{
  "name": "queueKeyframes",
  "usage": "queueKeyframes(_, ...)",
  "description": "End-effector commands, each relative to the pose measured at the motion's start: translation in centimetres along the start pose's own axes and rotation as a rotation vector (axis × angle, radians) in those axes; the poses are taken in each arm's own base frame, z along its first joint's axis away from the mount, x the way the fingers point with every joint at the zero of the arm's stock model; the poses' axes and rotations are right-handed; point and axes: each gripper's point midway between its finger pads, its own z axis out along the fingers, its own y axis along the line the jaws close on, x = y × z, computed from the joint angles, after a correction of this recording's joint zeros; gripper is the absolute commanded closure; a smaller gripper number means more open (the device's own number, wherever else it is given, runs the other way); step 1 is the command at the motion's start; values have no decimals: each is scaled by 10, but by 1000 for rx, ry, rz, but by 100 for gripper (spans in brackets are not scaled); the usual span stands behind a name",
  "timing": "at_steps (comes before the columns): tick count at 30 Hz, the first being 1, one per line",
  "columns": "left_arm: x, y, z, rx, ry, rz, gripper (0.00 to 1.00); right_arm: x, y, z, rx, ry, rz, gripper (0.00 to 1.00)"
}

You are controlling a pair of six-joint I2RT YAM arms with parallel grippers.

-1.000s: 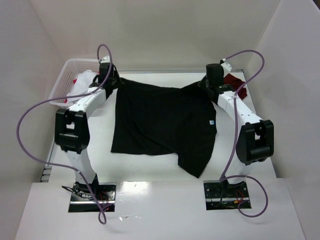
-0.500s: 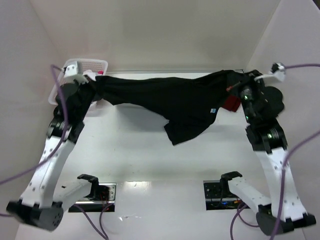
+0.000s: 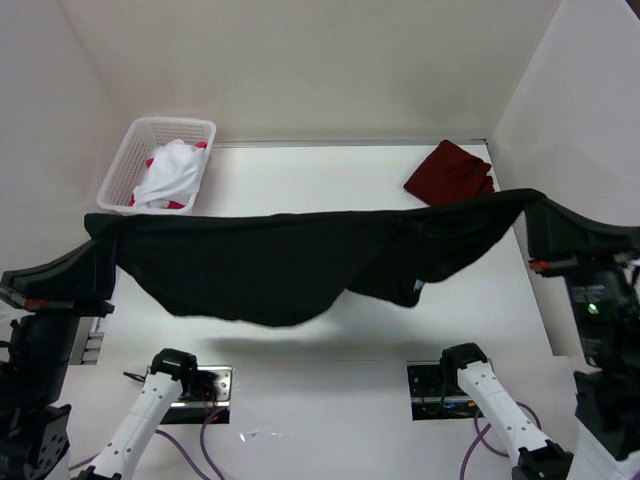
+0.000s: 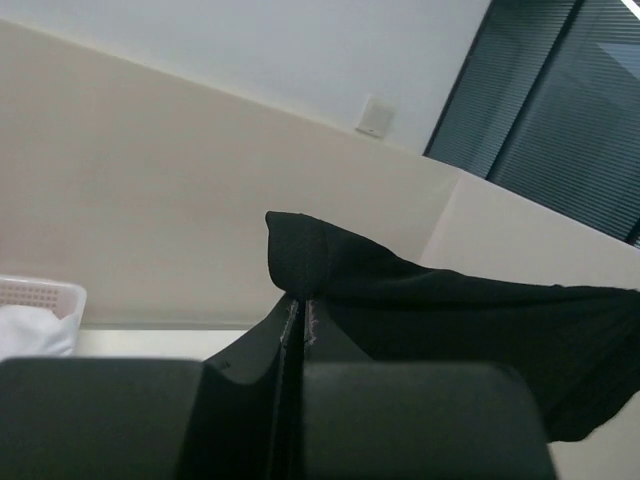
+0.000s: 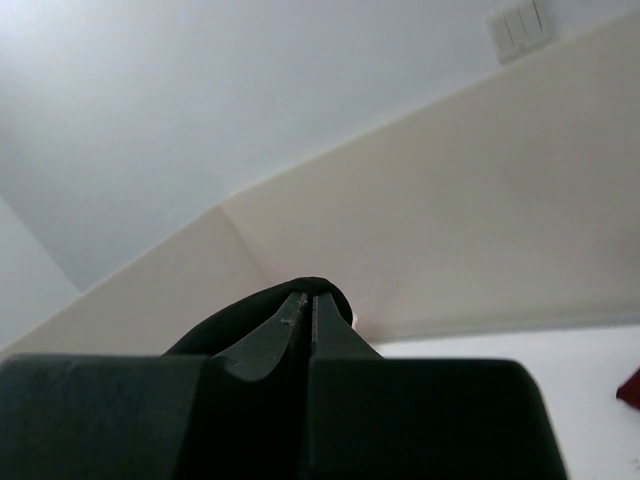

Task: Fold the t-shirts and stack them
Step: Flatten out the tshirt

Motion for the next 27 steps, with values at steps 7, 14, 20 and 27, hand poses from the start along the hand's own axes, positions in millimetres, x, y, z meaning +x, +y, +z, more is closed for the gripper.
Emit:
queueKeyframes(7, 49, 23, 36, -85, 152, -34, 100, -6, -31, 15, 173, -16, -55, 100)
queueKeyframes(14, 133, 63, 68, -171, 290, -58, 100, 101, -101, 58, 308, 183, -21, 100)
queueKeyframes(20, 223, 91, 67, -213, 457, -126, 100, 215, -172, 41, 452, 391, 24, 100)
queueKeyframes(27, 308, 129, 59, -330, 634, -156, 100, 286, -213, 23, 578, 528, 104, 100)
